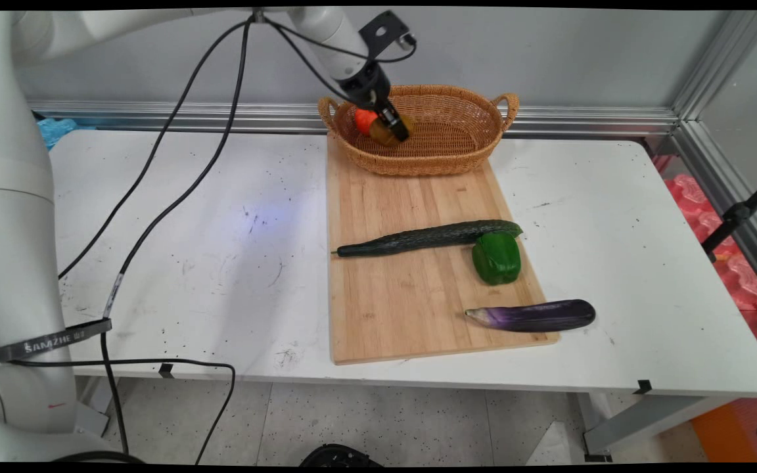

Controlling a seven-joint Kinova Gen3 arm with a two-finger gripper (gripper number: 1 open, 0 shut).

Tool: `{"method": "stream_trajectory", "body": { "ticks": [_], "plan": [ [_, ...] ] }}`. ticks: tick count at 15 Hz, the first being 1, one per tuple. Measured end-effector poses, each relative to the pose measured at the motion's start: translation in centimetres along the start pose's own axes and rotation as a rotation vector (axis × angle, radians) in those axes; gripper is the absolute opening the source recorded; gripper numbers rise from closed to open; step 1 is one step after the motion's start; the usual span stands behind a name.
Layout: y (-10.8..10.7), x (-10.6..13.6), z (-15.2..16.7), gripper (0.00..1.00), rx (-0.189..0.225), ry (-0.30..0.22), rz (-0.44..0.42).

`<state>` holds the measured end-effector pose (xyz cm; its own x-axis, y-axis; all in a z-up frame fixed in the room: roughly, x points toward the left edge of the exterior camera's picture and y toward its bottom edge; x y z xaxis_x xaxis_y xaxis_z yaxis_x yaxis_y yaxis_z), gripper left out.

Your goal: Place the picked object on the cutting board

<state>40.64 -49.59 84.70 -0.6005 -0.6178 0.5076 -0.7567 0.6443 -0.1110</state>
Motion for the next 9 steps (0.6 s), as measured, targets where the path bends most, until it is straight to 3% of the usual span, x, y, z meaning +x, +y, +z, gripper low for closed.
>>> {"method": "stream_trajectory", "body": {
  "ticks": [9],
  "plan": [
    [6.8,4.4,-4.9,0.0,-0.077,0.029,0.054]
  ]
}}
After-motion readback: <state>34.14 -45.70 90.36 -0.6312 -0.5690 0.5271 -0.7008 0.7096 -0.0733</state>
